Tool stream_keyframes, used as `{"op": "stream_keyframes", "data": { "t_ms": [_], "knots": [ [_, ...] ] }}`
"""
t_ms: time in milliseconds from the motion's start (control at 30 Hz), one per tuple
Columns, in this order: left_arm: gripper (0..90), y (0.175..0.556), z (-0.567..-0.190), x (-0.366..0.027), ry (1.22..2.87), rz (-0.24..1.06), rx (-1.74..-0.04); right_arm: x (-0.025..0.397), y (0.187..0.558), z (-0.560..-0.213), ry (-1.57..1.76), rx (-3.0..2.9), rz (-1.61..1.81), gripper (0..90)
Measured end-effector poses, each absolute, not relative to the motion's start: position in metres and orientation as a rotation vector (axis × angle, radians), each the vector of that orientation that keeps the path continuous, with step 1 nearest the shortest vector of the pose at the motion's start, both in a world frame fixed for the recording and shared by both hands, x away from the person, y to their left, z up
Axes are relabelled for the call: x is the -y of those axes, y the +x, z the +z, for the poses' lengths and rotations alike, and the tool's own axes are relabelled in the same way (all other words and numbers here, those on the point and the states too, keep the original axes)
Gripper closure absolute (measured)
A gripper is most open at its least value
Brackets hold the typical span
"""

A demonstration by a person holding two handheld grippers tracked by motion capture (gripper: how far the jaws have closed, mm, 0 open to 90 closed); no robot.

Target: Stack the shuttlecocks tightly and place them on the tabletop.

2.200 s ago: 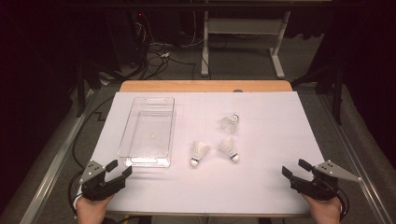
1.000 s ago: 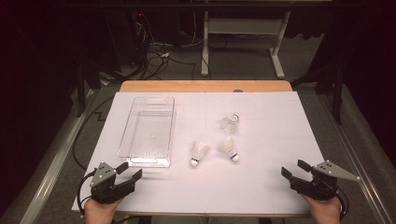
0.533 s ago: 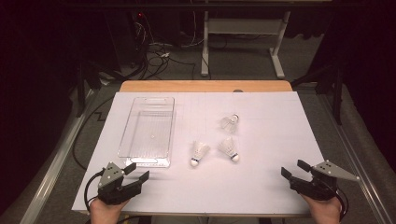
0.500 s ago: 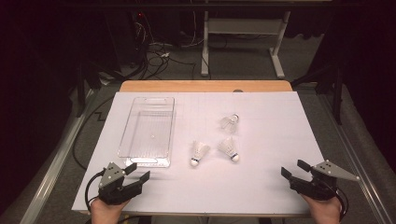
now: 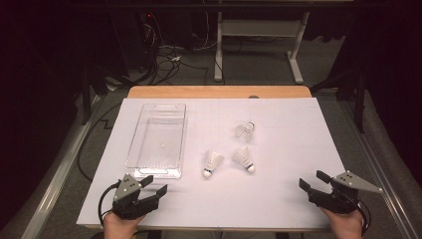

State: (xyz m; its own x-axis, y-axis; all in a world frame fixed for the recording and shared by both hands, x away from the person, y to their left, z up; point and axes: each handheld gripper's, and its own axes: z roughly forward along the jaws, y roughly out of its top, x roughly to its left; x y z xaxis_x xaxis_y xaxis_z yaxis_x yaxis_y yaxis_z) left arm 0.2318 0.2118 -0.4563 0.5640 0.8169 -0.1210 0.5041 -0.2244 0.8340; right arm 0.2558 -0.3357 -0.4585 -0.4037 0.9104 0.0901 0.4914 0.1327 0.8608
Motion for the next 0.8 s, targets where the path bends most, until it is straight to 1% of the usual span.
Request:
{"op": "stream_keyframes", "data": {
  "t_ms": [367,633,800],
  "knots": [
    [39.8,0.231,-0.454,-0.2,1.903,0.428,-1.044,0.335,0.256,-0.459,1.339,-1.963,1.199,26.8],
    [39.7,0.23,-0.453,-0.192,1.918,0.436,-1.059,0.334,0.256,-0.459,1.333,-1.975,1.203,26.8],
    [39.0,0.231,-0.453,-0.184,1.933,0.412,-1.05,0.333,0.257,-0.46,1.319,-1.992,1.201,26.9]
  ]
}}
